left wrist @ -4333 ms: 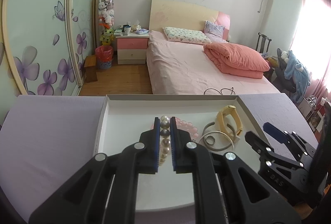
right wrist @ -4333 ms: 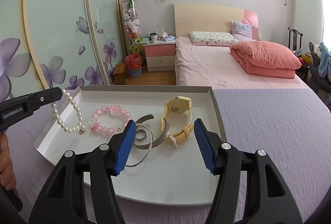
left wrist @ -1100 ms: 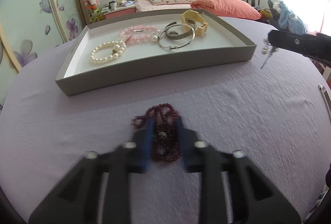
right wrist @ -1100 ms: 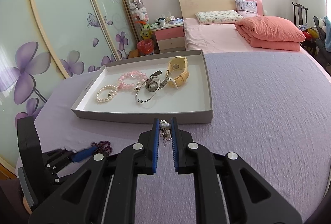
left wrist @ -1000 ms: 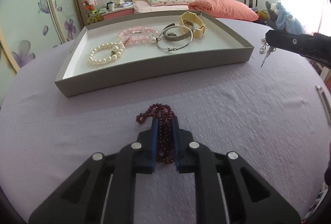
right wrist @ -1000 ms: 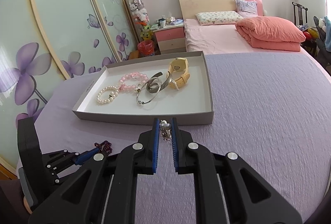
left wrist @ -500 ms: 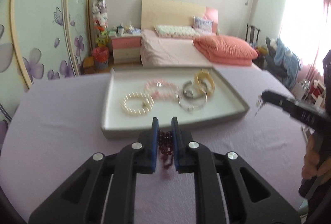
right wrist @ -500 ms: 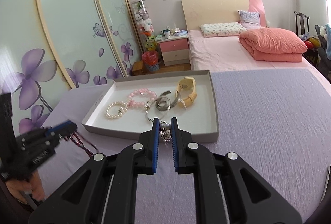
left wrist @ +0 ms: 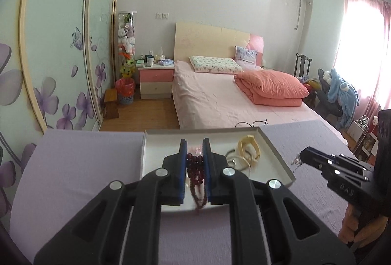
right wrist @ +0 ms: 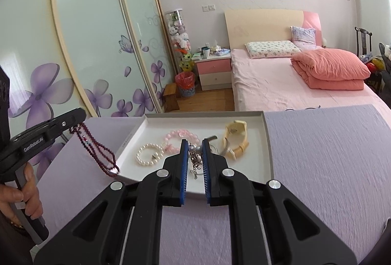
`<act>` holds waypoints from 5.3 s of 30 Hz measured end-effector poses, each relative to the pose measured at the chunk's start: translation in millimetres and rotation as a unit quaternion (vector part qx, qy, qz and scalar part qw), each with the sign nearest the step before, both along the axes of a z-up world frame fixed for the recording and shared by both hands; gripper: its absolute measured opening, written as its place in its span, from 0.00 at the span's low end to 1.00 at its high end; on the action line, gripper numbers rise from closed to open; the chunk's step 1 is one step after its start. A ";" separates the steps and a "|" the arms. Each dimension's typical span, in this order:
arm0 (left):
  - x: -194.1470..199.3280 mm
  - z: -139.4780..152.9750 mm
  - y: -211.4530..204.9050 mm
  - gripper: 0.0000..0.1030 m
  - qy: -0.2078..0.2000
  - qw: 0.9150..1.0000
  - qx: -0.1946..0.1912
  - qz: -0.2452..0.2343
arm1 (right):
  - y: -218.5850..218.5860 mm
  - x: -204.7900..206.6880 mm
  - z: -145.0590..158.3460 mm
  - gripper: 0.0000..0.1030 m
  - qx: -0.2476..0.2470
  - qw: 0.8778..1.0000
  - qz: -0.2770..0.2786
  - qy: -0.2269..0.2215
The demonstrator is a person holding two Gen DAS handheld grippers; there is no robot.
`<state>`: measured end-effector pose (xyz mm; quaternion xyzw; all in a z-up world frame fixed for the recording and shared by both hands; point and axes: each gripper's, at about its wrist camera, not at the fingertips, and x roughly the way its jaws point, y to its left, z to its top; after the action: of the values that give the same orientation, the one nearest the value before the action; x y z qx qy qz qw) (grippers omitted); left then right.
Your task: Organize jewelry
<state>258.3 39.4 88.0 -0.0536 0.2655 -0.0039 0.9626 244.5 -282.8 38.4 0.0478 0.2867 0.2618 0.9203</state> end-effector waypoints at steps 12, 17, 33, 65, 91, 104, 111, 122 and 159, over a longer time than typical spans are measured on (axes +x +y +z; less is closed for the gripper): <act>49.4 -13.1 9.4 0.12 0.013 1.000 -0.005 0.019 | 23.6 39.2 -14.9 0.11 -0.019 1.000 -0.012 -0.013; 65.7 -20.4 12.4 0.12 0.022 1.000 -0.007 0.020 | 34.5 56.5 -21.8 0.11 -0.027 0.999 -0.020 -0.016; 89.9 -34.8 8.9 0.12 0.032 0.999 -0.006 0.012 | 41.5 80.7 -47.6 0.12 -0.033 0.999 -0.019 0.007; 69.1 -54.4 18.8 0.88 0.021 0.999 0.016 0.038 | 9.2 54.1 -57.0 0.83 -0.028 0.998 -0.048 0.003; -58.3 -70.4 33.9 0.98 -0.020 0.999 0.004 0.044 | 22.8 -42.4 -43.9 0.99 -0.051 0.994 -0.079 -0.059; -70.9 -76.7 20.4 0.98 -0.026 0.999 0.003 0.030 | 26.4 -60.8 -47.7 0.99 -0.055 0.993 -0.074 -0.075; -74.0 -83.1 16.6 0.98 -0.020 1.000 0.010 0.021 | 24.4 -65.5 -55.3 0.99 -0.052 0.994 -0.072 -0.066; -78.0 -93.2 17.7 0.98 -0.016 1.000 -0.014 0.013 | 25.8 -75.6 -59.7 0.99 -0.056 0.994 -0.066 -0.073; -78.8 -99.4 12.8 0.98 -0.015 1.000 -0.009 0.006 | 24.5 -74.6 -60.9 0.99 -0.050 0.994 -0.067 -0.070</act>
<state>179.5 52.2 -11.4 -0.0640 0.2510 -0.0010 0.9659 169.9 -258.2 -22.5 0.0023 0.2305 0.1875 0.9549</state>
